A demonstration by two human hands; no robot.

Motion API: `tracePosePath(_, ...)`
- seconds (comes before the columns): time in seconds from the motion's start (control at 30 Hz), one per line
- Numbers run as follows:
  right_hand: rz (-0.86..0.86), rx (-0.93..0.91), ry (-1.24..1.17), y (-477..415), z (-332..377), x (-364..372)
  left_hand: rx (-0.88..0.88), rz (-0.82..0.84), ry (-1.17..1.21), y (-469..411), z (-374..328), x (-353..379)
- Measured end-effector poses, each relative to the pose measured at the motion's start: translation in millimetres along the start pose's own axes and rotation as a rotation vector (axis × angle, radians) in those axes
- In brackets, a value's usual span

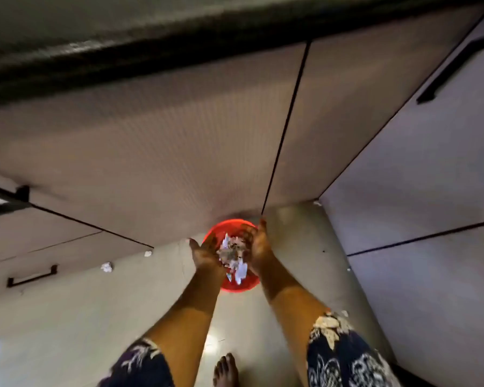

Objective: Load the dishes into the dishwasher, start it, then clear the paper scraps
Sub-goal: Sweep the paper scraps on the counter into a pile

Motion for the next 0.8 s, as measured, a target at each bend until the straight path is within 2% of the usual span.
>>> tracePosePath(0.17, -0.14, 0.056, 0.239, -33.8, -2.8, -31.6, -0.113, 0.003, -0.158, -45.4, 6.5, -22.0)
tracePosePath(0.27, -0.132, 0.086, 0.184, -11.6, -9.0, -33.3, -0.149, -0.006, -0.121, -24.4, 5.3, -29.3)
tracePosePath(0.37, -0.072, 0.048, 0.061, 36.6, -2.7, -20.0, -0.168, 0.079, -0.051, 22.6, -1.3, -21.2)
tracePosePath(0.47, -0.022, -0.046, 0.033, 102.4, 15.5, -8.9, -0.155, 0.133, -0.071, 88.8, -11.6, -9.8)
tracePosePath(0.63, -0.021, -0.265, 0.186, 238.3, 74.5, -10.3, -0.067, 0.308, -0.215, 214.8, -29.3, 31.4)
tracePosePath(0.8, -0.033, -0.565, 0.338, 381.2, 160.8, -38.8, 0.151, 0.586, -0.591, 342.4, -22.2, 107.6)
Point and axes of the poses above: each hand's wrist, its own y-axis away from the middle knuckle, its own x-axis out of the palm, z = x × y, the point moved 10 cm from there along -y, towards the middle knuckle, and after that the axes turned 3 degrees about -z, right-handed, at the moved point
